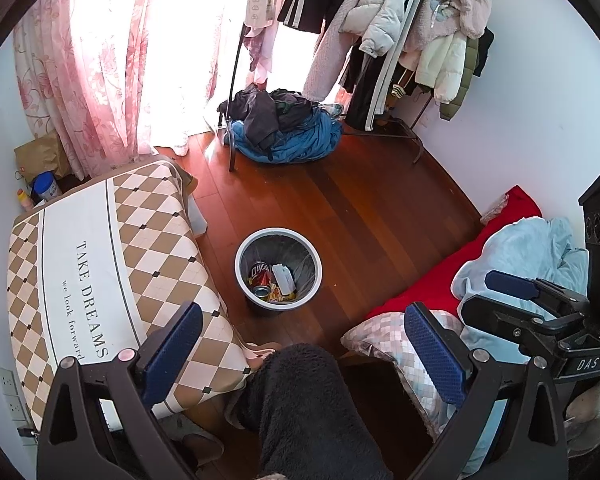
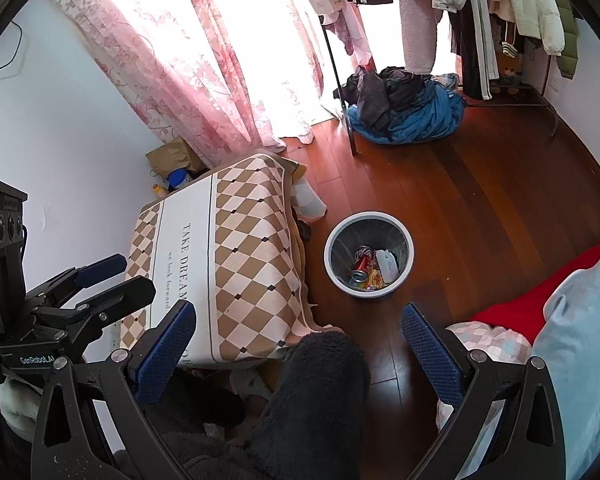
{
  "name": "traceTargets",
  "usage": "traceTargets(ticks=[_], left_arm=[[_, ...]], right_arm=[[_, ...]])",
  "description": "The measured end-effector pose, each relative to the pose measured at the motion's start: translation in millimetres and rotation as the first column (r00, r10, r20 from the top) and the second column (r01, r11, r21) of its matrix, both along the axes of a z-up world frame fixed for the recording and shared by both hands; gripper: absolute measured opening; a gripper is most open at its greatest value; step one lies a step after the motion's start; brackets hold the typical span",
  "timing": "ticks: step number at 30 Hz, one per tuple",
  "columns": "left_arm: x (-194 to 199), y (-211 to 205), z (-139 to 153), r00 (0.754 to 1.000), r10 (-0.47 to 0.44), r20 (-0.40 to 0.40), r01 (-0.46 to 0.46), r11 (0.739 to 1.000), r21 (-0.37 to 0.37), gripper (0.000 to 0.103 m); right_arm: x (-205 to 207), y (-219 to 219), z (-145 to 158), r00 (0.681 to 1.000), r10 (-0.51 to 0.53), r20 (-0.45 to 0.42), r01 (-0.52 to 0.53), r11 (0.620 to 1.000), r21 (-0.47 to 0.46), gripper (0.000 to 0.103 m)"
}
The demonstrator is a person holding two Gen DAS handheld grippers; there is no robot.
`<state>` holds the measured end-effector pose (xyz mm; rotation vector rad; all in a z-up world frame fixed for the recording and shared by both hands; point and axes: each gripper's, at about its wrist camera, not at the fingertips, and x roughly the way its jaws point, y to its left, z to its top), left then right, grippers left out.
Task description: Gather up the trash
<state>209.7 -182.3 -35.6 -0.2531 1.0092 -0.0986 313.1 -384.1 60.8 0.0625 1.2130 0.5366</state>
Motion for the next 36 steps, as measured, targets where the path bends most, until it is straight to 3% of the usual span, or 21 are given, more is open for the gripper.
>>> traceTargets(ticks=[36], left_arm=[[-5.9,-3.9,2.1,1.0,0.002,-0.003,-0.002,1.0,-0.003,0.103]], right_arm=[[-0.4,-2.1,-2.0,1.0,-0.001,-0.012,0.001,1.0,-0.003,0.103]])
